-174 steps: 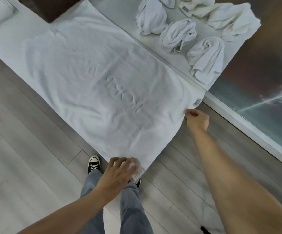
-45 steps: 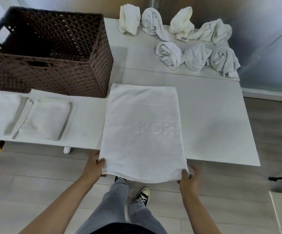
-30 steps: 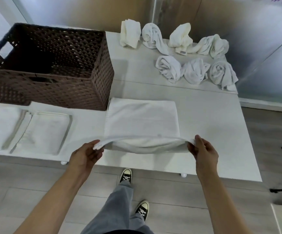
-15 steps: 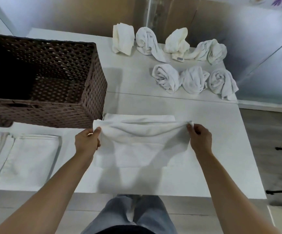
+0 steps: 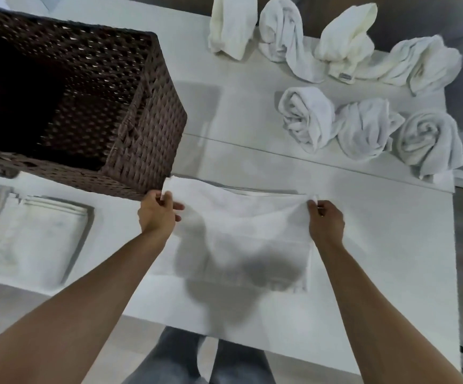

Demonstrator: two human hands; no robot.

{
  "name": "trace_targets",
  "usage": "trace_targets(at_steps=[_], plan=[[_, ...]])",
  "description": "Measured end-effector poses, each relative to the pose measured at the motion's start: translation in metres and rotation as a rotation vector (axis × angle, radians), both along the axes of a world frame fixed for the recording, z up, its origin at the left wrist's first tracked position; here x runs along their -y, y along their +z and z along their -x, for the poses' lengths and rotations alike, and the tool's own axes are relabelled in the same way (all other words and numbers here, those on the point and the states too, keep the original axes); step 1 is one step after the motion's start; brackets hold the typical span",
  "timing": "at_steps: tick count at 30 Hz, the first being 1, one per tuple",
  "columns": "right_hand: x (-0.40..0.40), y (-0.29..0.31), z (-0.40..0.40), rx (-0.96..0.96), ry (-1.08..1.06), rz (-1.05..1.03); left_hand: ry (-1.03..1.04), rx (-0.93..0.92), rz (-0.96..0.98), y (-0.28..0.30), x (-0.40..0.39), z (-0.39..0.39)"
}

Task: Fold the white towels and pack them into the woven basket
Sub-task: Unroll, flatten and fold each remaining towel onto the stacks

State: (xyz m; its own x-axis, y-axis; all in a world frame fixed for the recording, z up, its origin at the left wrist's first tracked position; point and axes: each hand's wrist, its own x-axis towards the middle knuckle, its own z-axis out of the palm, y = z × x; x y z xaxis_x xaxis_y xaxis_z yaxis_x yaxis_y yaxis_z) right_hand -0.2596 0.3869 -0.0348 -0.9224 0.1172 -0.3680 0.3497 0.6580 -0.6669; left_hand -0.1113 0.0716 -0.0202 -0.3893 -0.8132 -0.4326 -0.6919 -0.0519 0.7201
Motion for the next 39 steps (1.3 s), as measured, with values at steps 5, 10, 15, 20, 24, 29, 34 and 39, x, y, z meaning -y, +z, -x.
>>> trace_targets(at_steps=[5,10,15,20,24,29,34,39], plan=[[-0.002,-0.013,0.008,-0.151,-0.034,0.018,-0.252,0.004,0.204,-0.007,-0.026,-0.007],[0.005,-0.013,0.002,-0.497,0.456,-0.177,-0.885,0.143,0.551,-0.022,-0.085,-0.051],[0.028,-0.035,-0.008,-0.474,1.004,-0.259,-1.126,0.293,0.586,-0.038,-0.129,-0.091],[0.013,-0.045,-0.012,-0.310,1.043,-0.425,-1.176,0.376,0.550,-0.042,-0.127,-0.087],[0.002,-0.030,-0.037,-0.215,0.864,-0.482,-1.247,0.389,0.607,-0.042,-0.108,-0.068],[-0.018,-0.018,-0.099,-0.082,0.670,-0.501,-1.405,0.383,0.689,-0.042,-0.082,-0.044],[-0.024,-0.021,-0.173,-0.007,0.572,-0.469,-1.501,0.400,0.739,-0.042,-0.072,-0.018],[-0.013,-0.024,-0.219,0.046,0.477,-0.415,-1.547,0.407,0.724,-0.043,-0.075,-0.021]])
